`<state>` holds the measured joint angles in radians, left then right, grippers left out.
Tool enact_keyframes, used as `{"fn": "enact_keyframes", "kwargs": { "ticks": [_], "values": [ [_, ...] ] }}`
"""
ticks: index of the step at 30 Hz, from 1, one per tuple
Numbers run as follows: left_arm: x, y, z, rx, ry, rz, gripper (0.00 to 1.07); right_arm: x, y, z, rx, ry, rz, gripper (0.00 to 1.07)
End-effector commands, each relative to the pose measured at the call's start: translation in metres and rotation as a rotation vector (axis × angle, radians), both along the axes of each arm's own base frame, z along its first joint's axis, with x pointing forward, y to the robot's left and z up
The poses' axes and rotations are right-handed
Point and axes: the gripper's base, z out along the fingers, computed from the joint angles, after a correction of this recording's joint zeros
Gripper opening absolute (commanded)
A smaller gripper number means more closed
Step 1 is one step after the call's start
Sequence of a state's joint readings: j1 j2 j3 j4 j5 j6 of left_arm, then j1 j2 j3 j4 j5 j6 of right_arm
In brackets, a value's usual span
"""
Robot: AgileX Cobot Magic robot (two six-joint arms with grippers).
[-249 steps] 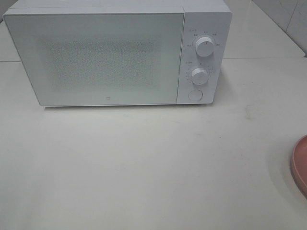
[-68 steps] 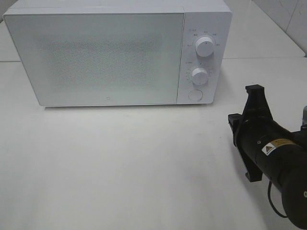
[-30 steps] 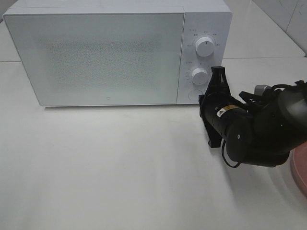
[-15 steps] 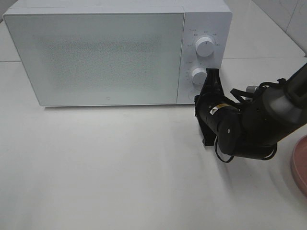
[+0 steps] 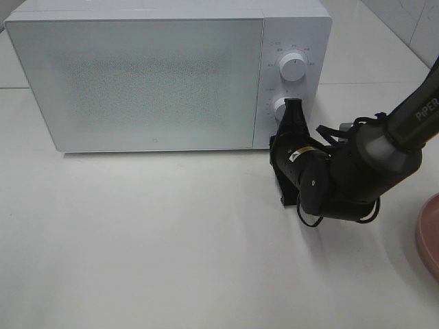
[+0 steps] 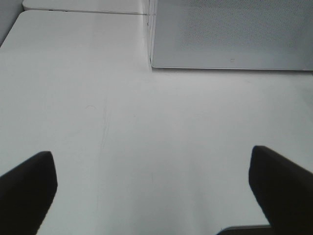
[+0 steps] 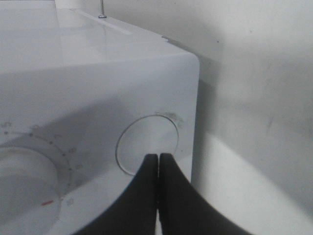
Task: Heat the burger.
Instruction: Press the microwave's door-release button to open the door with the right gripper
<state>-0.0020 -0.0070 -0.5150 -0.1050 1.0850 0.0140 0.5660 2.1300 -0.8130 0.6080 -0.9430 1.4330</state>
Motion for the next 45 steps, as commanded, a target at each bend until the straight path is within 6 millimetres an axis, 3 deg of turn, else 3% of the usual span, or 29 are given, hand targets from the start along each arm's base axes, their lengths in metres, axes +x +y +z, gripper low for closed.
{"fn": "enact_keyframes", "kwargs": {
  "ticks": [1,16,45],
  "values": [
    [-0.003,0.0,0.001,-0.006,-0.035,-0.002,1.0,0.006,-0.002,0.001,0.004,-0.014,-0.004,0.0],
    [-0.003,0.0,0.001,-0.004,-0.035,-0.002,1.0,0.015,-0.012,0.0,-0.002,-0.028,-0.047,0.0],
    [-0.003,0.0,0.001,-0.004,-0.035,-0.002,1.0,0.054,0.0,0.046,0.044,-0.373,-0.13,0.0]
  ]
}}
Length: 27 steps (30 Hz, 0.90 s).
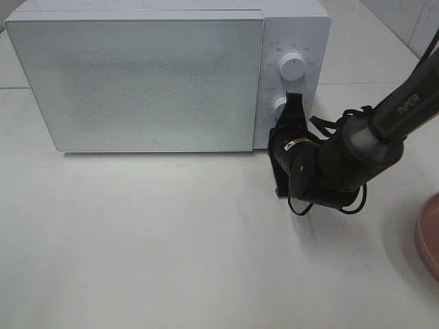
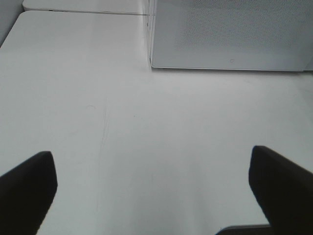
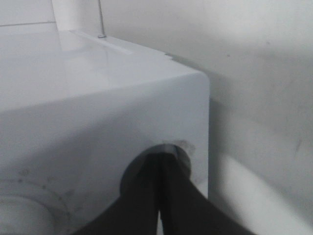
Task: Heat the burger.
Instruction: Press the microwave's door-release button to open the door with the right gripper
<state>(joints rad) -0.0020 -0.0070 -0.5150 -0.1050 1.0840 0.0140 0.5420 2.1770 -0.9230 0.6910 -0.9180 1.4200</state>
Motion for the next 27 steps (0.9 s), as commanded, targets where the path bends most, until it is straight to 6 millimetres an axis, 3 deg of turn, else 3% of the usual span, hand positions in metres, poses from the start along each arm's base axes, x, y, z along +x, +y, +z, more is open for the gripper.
{"fn": "enact_keyframes", "kwargs": {
  "ticks": [1,15,27],
  "values": [
    [-0.003,0.0,0.001,-0.004,-0.034,-0.002,1.0,0.033,0.0,0.045,-0.018,-0.362,-0.059,0.0],
    [-0.003,0.0,0.001,-0.004,-0.034,-0.002,1.0,0.034,0.001,0.042,-0.045,-0.326,-0.046,0.0],
    [-0.003,0.0,0.001,-0.005,-0.034,-0.002,1.0,0.006,-0.008,0.035,-0.035,-0.102,0.0,0.0]
  ]
}}
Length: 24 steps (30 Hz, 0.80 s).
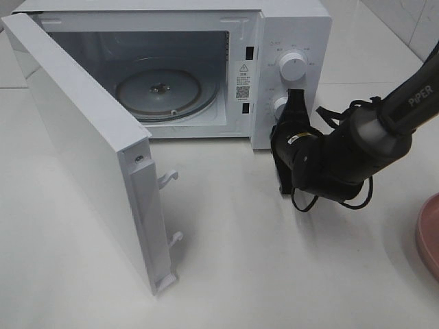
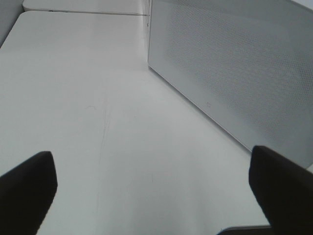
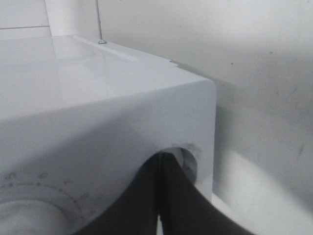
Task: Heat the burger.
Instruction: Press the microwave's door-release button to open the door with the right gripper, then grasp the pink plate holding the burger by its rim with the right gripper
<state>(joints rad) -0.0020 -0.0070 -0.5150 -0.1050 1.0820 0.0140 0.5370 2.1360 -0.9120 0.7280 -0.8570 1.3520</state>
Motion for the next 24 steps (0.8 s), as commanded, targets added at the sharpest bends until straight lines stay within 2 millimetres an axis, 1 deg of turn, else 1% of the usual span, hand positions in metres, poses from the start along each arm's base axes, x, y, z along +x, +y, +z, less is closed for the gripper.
{"fn": "enact_keyframes", "kwargs": {
  "ticks": [1,2,3,4,6,9,11,12,13,14,16,19,20,22,23,24],
  "values": [
    [-0.003,0.0,0.001,-0.005,-0.032,-0.002,1.0,0.006,-0.005,0.026,-0.005,-0.114,0.004,0.0],
    [-0.003,0.0,0.001,-0.005,-0.032,-0.002,1.0,0.006,-0.005,0.026,-0.005,-0.114,0.004,0.0],
    [-0.003,0.0,0.001,-0.005,-0.032,-0.002,1.0,0.0,-0.005,0.023,-0.008,-0.05,0.03,0.0],
    [-0.003,0.0,0.001,-0.005,-0.032,-0.002,1.0,0.0,-0.005,0.023,-0.008,-0.05,0.03,0.0],
    [-0.003,0.0,0.001,-0.005,-0.032,-0.002,1.0,-0.007,-0.006,0.022,-0.019,0.004,0.055,0.0],
    [-0.003,0.0,0.001,-0.005,-0.032,-0.002,1.0,-0.012,-0.008,0.022,-0.027,0.024,0.063,0.0],
    [-0.003,0.0,0.001,-0.005,-0.032,-0.002,1.0,-0.019,-0.008,0.024,-0.035,0.076,0.097,0.0],
    [-0.003,0.0,0.001,-0.005,-0.032,-0.002,1.0,-0.019,-0.008,0.024,-0.035,0.076,0.097,0.0],
    [-0.003,0.0,0.001,-0.005,-0.032,-0.002,1.0,-0.024,-0.008,0.026,-0.043,0.118,0.127,0.0],
    [-0.003,0.0,0.001,-0.005,-0.032,-0.002,1.0,-0.024,-0.008,0.026,-0.043,0.118,0.127,0.0],
    [-0.003,0.0,0.001,-0.005,-0.032,-0.002,1.0,-0.032,-0.009,0.031,-0.084,0.153,0.181,0.0],
    [-0.003,0.0,0.001,-0.005,-0.032,-0.002,1.0,-0.036,-0.01,0.035,-0.111,0.17,0.215,0.0],
    [-0.003,0.0,0.001,-0.005,-0.032,-0.002,1.0,-0.041,-0.011,0.039,-0.139,0.19,0.256,0.0],
    [-0.003,0.0,0.001,-0.005,-0.032,-0.002,1.0,-0.043,-0.011,0.043,-0.165,0.188,0.283,0.0],
    [-0.003,0.0,0.001,-0.005,-0.032,-0.002,1.0,-0.046,-0.01,0.048,-0.225,0.189,0.35,0.01],
    [-0.003,0.0,0.001,-0.005,-0.032,-0.002,1.0,-0.046,-0.01,0.048,-0.225,0.189,0.35,0.01]
  ]
}}
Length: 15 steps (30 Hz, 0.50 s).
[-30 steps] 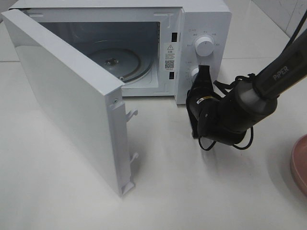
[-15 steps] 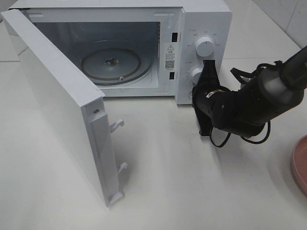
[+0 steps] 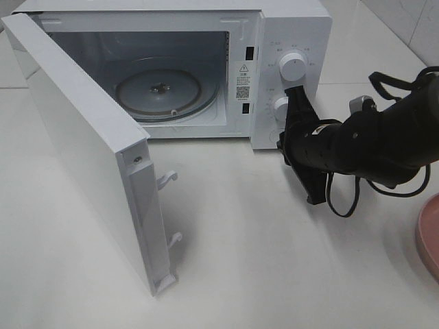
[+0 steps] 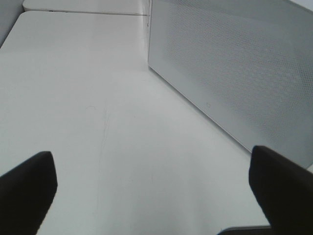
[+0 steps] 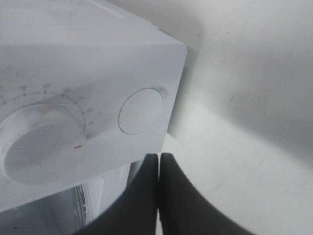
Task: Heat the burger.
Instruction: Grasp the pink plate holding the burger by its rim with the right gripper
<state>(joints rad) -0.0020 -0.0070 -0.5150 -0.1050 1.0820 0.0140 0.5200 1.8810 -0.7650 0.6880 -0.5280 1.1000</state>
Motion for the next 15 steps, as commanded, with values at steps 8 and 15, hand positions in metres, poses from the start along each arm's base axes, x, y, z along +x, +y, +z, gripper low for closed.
{"fn": "enact_keyframes", "kwargs": {
  "ticks": [8,15],
  "values": [
    [-0.003,0.0,0.001,-0.005,-0.032,-0.002,1.0,-0.019,0.005,0.03,-0.234,0.027,0.379,0.03],
    [-0.003,0.0,0.001,-0.005,-0.032,-0.002,1.0,-0.036,0.009,0.042,-0.404,0.052,0.705,0.04]
  ]
}}
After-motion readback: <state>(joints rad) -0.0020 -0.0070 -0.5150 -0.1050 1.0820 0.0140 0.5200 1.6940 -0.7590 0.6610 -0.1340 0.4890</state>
